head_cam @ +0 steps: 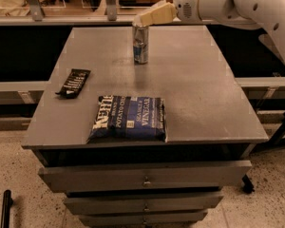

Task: Move redbull can near blue chip bag

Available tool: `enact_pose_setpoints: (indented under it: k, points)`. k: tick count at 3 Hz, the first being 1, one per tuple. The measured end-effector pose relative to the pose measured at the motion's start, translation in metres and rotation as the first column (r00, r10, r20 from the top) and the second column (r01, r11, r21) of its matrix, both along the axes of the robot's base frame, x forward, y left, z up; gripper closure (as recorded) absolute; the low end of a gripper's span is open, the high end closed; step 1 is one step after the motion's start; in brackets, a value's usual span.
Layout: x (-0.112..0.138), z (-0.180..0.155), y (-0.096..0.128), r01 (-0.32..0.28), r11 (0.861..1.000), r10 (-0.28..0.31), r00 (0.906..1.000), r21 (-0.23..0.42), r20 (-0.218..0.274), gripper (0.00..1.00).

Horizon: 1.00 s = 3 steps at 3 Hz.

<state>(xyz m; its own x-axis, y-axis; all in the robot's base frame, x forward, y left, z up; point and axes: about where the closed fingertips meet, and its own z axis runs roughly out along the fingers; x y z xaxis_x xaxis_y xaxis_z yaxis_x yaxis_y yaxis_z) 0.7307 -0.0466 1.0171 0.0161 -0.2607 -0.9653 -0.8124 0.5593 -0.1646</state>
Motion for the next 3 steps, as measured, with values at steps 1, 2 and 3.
enact_pose_setpoints:
  k: [1, 2, 3]
  points:
    - [-0.002, -0.021, -0.005, 0.038, 0.999, -0.038, 0.999, 0.019, -0.023, 0.0]
    - [0.001, -0.038, -0.005, 0.062, 0.997, -0.06, 0.9972, 0.056, -0.044, 0.0]
    - [0.004, -0.052, 0.002, 0.052, 0.995, -0.047, 0.9972, 0.081, -0.059, 0.0]
